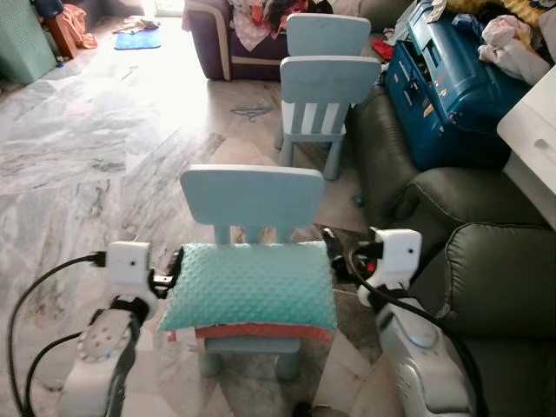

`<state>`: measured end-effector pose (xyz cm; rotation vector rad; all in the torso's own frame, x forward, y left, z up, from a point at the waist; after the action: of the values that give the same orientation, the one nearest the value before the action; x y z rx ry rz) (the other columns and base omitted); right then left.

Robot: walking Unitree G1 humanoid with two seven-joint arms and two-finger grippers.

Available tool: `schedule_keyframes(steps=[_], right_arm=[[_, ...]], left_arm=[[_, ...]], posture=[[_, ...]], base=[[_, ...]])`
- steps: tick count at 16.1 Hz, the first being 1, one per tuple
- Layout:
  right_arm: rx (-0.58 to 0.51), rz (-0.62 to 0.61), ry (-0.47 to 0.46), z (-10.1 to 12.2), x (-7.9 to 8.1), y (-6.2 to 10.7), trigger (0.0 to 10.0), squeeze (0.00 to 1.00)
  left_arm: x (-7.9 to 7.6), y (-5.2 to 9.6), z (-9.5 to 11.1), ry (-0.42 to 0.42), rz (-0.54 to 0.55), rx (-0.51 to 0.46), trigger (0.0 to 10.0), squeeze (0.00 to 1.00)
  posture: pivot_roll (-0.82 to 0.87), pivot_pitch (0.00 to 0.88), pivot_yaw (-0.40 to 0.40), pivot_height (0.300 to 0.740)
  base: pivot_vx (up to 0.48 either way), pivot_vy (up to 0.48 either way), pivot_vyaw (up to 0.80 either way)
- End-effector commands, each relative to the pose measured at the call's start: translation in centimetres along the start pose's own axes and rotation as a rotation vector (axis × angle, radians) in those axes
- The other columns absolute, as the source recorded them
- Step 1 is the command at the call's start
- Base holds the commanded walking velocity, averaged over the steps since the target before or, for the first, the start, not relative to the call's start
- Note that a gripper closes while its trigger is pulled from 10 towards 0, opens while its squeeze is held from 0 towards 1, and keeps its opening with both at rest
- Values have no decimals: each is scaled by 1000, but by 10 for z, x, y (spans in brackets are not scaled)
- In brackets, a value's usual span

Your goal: Move the pillow to the sofa

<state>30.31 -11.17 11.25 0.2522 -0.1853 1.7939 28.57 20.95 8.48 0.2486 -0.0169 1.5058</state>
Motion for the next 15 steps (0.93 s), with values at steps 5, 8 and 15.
schedule_keyframes(steps=[5,8,15], right_arm=[[-5,-4,10,3,-5,2,10000,0],[2,-24,32,6,-14,8,10000,0],[17,-21,38,6,-17,13,10000,0]], left_arm=[[-5,4,-6,8,-5,25,10000,0],[-14,-3,-1,36,-17,6,10000,0],[-19,-2,1,85,2,-14,10000,0]], posture=[[-17,147,-27,740],[-42,156,-38,740],[-53,162,-51,740]], base=[[0,0,0],[0,0,0],[0,0,0]])
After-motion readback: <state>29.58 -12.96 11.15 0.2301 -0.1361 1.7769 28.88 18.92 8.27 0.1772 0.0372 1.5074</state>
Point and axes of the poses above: a point about 5 cm out from each wrist's last joint towards the gripper, its own y axis pointing back from the gripper into the wrist, its own z axis along the axis of the wrist's last joint, x = y × z, the point moved 3 cm from there along -y, pointing out of the wrist towards the gripper, and after that the axes turned 7 degrees about -y, right-handed, at the moved point
